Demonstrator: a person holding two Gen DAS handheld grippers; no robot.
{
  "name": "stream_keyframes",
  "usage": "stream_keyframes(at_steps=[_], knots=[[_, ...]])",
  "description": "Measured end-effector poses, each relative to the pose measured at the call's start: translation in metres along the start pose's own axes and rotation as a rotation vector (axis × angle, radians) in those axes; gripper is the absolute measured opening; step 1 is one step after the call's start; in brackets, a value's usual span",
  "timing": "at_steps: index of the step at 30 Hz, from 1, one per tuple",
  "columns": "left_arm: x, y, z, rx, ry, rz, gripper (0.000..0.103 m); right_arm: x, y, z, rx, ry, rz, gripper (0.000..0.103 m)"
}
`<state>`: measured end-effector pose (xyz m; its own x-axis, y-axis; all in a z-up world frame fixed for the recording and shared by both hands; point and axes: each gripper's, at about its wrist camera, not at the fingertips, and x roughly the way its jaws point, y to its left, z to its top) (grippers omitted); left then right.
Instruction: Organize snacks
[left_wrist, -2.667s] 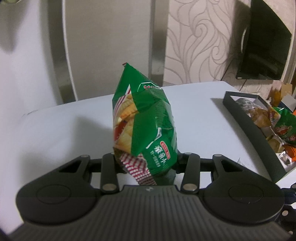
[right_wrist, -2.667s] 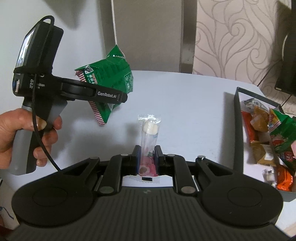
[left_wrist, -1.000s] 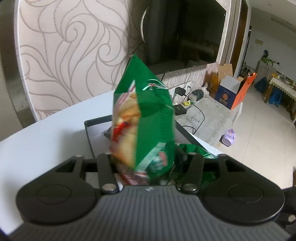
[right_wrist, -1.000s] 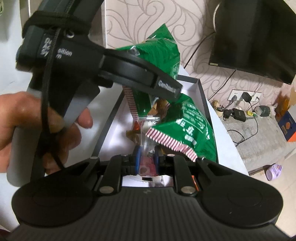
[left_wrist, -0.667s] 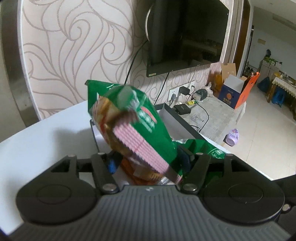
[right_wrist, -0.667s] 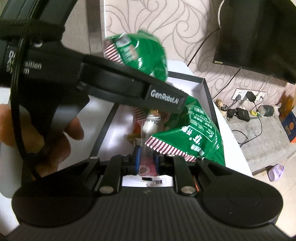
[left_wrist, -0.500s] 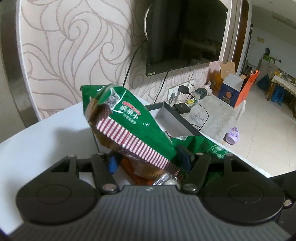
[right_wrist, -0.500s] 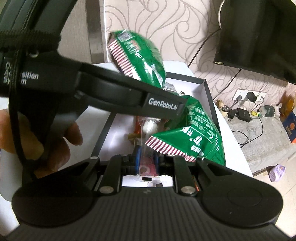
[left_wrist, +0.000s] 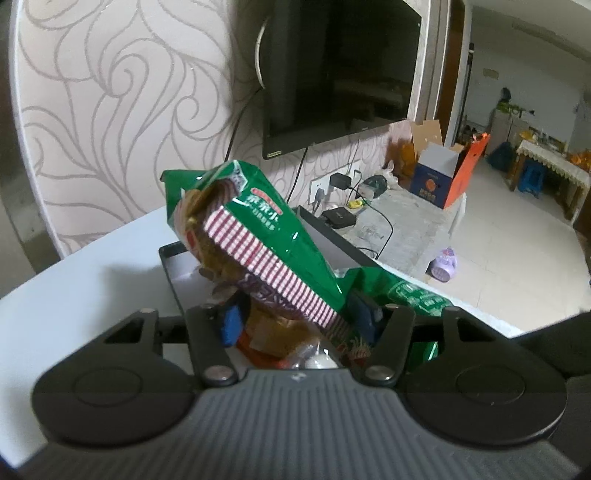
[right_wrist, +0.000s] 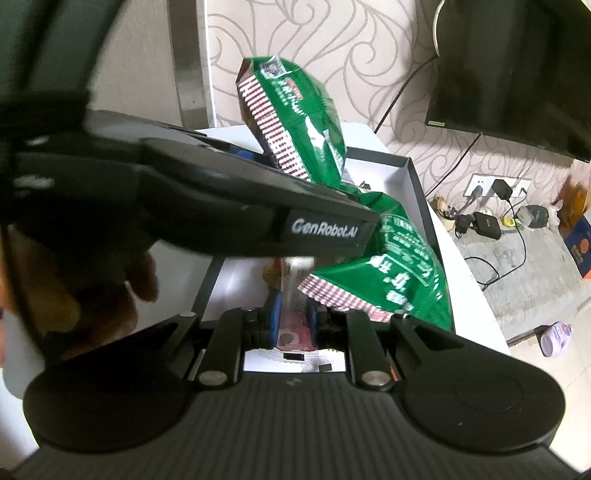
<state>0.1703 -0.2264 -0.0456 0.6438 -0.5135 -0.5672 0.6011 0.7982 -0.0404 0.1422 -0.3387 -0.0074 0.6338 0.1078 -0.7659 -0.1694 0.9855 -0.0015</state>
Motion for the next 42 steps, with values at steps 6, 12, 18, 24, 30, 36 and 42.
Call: stream_keyframes(at_steps=[6, 12, 18, 24, 30, 36, 42], knots=[[-0.002, 0.0, -0.004, 0.014, 0.022, 0.037, 0.063, 0.005, -0.001, 0.004, 0.02, 0.008, -0.013, 0.02], [-0.008, 0.006, -0.008, 0.027, 0.025, 0.063, 0.064, 0.01, 0.0, 0.007, 0.036, 0.013, -0.034, 0.02], [-0.016, 0.01, -0.013, 0.032, 0.03, 0.071, 0.064, 0.013, 0.0, 0.008, 0.087, 0.005, -0.051, 0.031], [-0.024, 0.01, -0.022, 0.041, 0.041, 0.091, 0.07, 0.004, 0.011, 0.003, 0.082, -0.029, -0.05, 0.064], [-0.031, 0.007, -0.031, 0.045, 0.049, 0.104, 0.071, -0.007, 0.017, -0.005, 0.086, -0.03, -0.055, 0.067], [-0.041, 0.006, -0.044, 0.043, 0.055, 0.096, 0.071, -0.016, 0.023, -0.017, 0.107, -0.037, -0.065, 0.069], [-0.05, 0.004, -0.057, 0.063, 0.049, 0.117, 0.071, -0.026, 0.038, -0.026, 0.087, -0.052, -0.078, 0.07]])
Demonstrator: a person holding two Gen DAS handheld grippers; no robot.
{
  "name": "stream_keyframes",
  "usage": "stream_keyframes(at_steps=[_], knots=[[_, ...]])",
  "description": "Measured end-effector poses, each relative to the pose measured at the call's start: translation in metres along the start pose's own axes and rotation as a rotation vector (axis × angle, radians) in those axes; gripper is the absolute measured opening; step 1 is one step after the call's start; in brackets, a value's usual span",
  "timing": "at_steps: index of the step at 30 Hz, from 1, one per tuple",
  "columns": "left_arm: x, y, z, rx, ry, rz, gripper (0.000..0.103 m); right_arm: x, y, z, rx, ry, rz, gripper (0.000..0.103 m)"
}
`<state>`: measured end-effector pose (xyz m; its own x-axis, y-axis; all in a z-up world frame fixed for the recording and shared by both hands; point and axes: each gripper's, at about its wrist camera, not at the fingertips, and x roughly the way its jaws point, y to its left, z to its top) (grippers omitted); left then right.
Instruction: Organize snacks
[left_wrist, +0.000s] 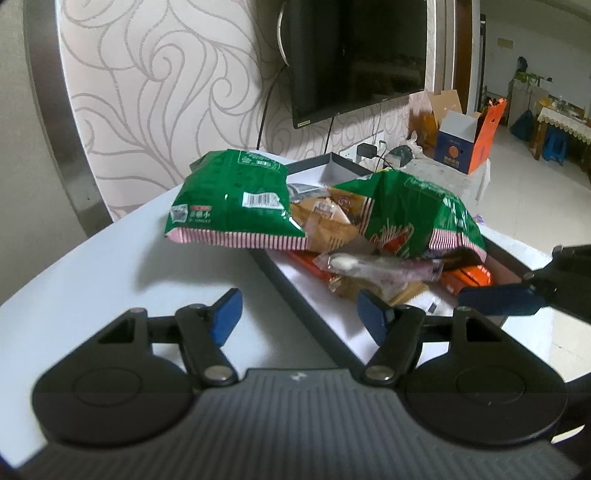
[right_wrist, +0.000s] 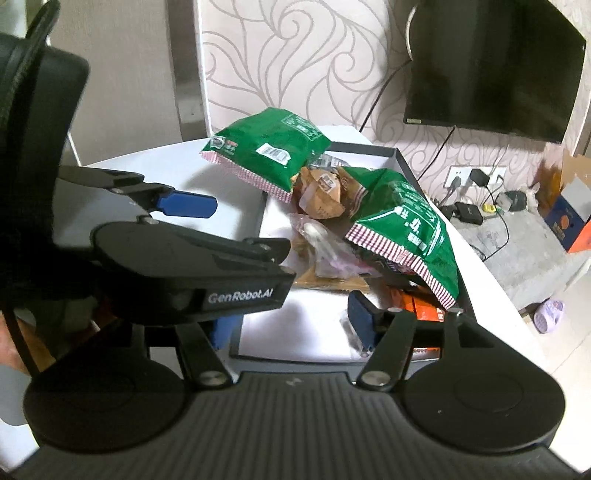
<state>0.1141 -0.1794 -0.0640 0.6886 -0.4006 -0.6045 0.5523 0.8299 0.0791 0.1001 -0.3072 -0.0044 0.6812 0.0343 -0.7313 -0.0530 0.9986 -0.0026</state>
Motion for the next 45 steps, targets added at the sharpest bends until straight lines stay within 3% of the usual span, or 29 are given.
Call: stream_keyframes(at_steps=[14, 18, 21, 24, 28, 45], knots=[[-0.025, 0.002, -0.007, -0.015, -0.035, 0.056, 0.071, -0.029, 0.007, -0.012, 0.024, -0.013, -0.031, 0.078], [-0.033, 0.004, -0.009, -0.044, -0.022, 0.029, 0.081, -0.037, 0.007, -0.019, 0.053, -0.009, -0.037, 0.079], [-0.044, 0.005, -0.012, -0.059, -0.051, 0.018, 0.081, -0.042, 0.009, -0.021, 0.059, -0.012, -0.039, 0.079], [-0.049, 0.006, -0.014, -0.053, -0.027, 0.003, 0.081, -0.047, 0.013, -0.021, 0.056, -0.019, -0.037, 0.081], [-0.059, 0.009, -0.015, -0.049, 0.002, 0.058, 0.081, -0.057, 0.021, -0.02, 0.04, -0.047, -0.036, 0.084], [-0.073, 0.019, -0.016, -0.104, -0.015, 0.079, 0.083, -0.078, 0.028, -0.025, 0.041, -0.062, -0.038, 0.085]])
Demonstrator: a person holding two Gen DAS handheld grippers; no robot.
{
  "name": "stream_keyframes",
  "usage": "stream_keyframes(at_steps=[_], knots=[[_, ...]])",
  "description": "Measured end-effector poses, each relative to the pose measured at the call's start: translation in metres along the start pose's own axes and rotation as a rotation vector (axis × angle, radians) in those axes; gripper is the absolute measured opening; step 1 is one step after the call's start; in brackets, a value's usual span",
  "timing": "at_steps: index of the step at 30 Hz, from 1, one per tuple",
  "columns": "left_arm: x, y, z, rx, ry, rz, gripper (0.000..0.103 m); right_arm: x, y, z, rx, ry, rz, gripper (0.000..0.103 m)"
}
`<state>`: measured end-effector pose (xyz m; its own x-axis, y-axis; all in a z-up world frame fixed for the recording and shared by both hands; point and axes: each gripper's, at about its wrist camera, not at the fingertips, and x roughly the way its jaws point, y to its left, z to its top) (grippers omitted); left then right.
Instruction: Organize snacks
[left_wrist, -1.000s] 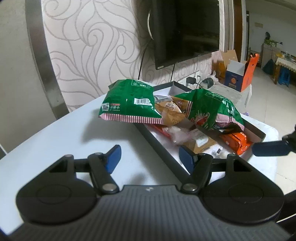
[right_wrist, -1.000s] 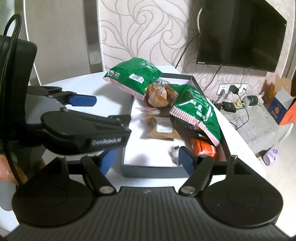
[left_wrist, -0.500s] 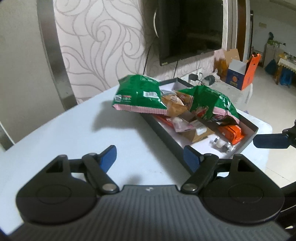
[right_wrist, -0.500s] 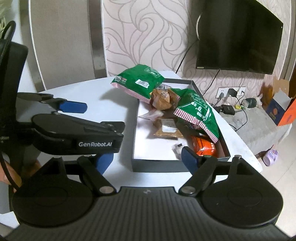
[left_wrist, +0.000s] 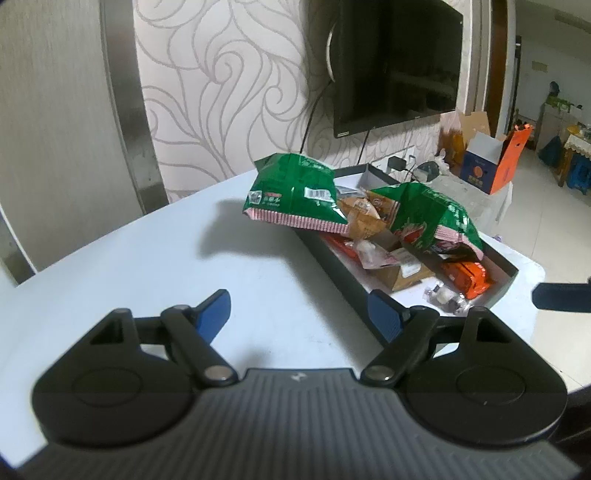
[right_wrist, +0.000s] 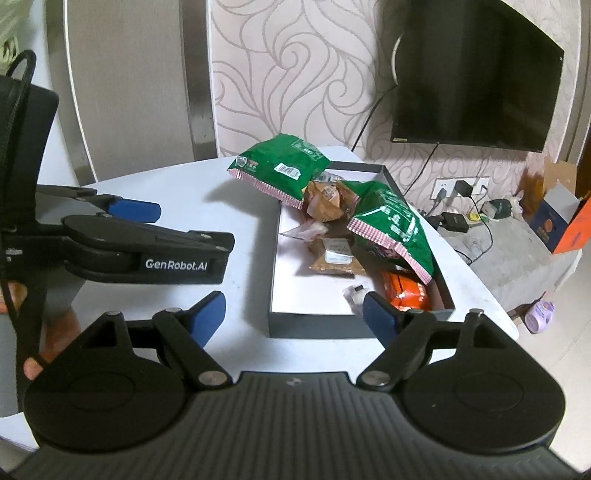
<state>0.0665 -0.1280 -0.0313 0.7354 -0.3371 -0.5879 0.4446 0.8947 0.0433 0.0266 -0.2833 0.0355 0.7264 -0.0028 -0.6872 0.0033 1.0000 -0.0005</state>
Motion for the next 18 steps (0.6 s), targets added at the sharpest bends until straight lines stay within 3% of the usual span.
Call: stream_keyframes(at_steps=[6, 12, 14, 18], knots=[[-0.004, -0.007, 0.001, -0.038, 0.058, 0.01, 0.083, -0.038, 0.003, -0.014, 0.039, 0.013, -0.042, 0.087], [-0.037, -0.029, -0.01, 0.029, -0.128, 0.165, 0.083, -0.068, 0.01, -0.031, 0.027, 0.015, -0.043, 0.088], [-0.046, -0.032, -0.01, 0.021, -0.127, 0.155, 0.083, -0.073, 0.009, -0.032, 0.015, 0.004, -0.025, 0.088], [-0.057, -0.035, -0.008, -0.06, -0.07, 0.064, 0.084, -0.081, 0.002, -0.028, -0.016, -0.025, 0.016, 0.089]])
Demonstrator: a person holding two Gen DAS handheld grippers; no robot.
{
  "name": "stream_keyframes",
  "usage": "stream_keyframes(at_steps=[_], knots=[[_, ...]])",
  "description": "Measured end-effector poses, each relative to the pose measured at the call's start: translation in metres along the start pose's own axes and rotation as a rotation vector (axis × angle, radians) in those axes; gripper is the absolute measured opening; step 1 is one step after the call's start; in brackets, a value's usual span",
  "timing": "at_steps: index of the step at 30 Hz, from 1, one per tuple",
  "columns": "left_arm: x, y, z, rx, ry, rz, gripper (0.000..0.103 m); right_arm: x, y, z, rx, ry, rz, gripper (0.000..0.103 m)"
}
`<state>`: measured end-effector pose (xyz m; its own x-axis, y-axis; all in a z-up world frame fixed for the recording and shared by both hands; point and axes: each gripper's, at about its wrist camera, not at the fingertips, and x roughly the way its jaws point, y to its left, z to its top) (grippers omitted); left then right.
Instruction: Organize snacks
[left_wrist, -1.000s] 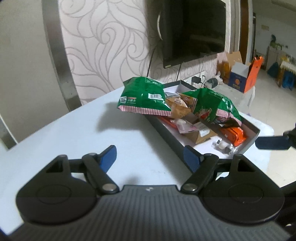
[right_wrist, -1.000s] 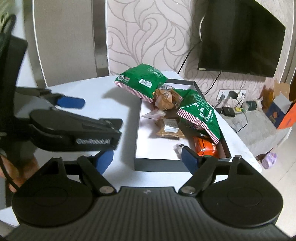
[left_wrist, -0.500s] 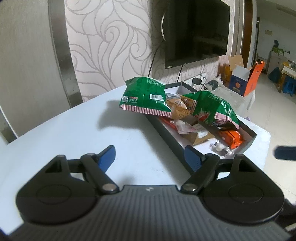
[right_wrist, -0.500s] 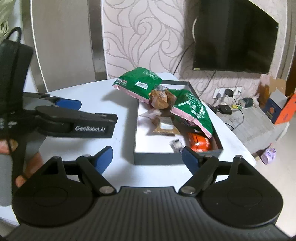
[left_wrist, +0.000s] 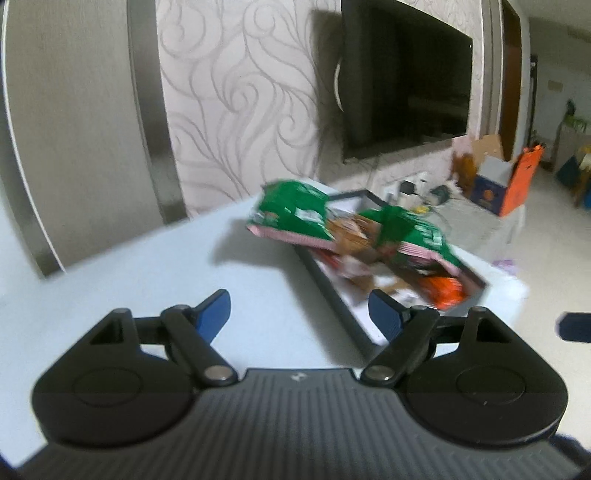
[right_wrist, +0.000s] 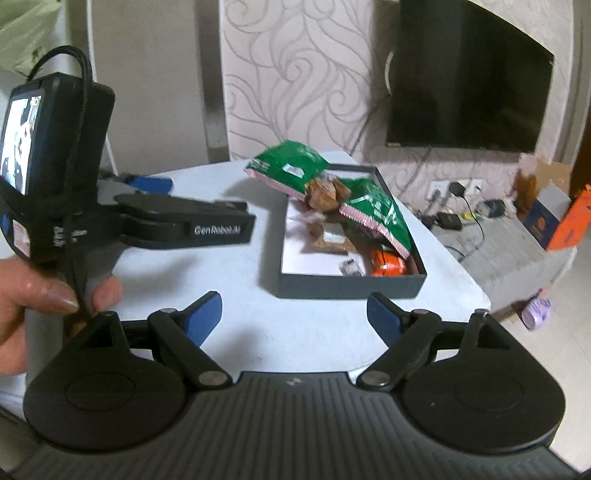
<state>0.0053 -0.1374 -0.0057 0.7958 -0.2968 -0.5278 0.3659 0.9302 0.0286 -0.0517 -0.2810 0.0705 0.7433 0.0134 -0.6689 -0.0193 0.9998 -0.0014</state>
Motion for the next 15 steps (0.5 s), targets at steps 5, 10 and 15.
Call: stream_keyframes(at_steps=[5, 10, 15], knots=[[-0.025, -0.012, -0.01, 0.013, -0.04, 0.018, 0.084, -0.015, -0.009, -0.005, -0.003, -0.032, -0.002, 0.093], [-0.041, -0.004, -0.014, -0.042, -0.049, 0.045, 0.084, -0.019, -0.012, -0.009, 0.007, -0.034, 0.02, 0.093], [-0.045, 0.006, -0.019, -0.037, -0.039, 0.081, 0.084, -0.018, -0.006, -0.013, 0.01, -0.032, 0.039, 0.094]])
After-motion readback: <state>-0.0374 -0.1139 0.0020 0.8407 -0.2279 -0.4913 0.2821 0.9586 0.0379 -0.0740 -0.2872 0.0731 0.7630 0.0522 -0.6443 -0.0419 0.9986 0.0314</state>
